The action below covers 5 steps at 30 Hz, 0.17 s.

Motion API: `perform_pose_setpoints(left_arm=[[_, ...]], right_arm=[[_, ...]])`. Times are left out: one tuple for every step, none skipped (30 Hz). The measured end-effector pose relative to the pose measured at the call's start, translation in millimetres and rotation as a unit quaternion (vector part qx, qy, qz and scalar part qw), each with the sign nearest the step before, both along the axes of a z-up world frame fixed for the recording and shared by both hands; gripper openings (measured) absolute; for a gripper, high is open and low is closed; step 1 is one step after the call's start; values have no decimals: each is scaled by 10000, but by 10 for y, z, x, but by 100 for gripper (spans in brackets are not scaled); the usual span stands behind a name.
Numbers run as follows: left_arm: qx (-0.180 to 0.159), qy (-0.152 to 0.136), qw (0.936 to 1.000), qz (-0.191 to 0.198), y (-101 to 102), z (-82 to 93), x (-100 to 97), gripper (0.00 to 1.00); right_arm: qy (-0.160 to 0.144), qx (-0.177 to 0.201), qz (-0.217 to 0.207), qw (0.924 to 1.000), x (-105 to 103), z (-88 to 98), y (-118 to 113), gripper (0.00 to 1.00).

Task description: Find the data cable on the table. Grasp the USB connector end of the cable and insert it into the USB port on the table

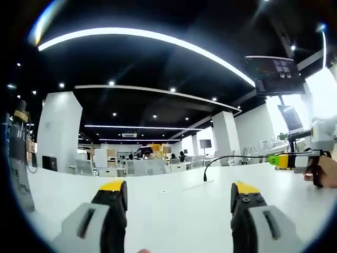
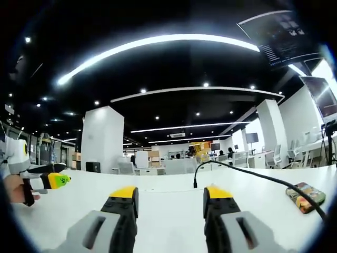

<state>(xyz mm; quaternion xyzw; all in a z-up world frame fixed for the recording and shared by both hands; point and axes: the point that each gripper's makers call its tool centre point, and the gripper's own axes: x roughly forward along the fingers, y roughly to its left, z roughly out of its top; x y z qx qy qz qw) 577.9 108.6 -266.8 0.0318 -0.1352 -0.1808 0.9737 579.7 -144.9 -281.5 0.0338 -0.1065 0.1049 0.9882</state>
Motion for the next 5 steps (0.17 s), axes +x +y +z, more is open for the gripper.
perform_pose_setpoints(left_arm=[[0,2,10000,0,1,-1,0,81],[0,2,10000,1,1,-1,0,81],[-4,2,10000,3,4,-1,1,81],[-7,4,10000,4,5,-2,1,81],[-9,6,10000,5,6,-3,2,81]], right_arm=[[0,-1,-1,10000,1,0,0,50],[0,-2,-1,10000,1,0,0,50],[1,-3,-1,10000,1,0,0,50],[0,-3,1,10000,1,0,1,50],[-1,-5,2,10000,1,0,2,50]])
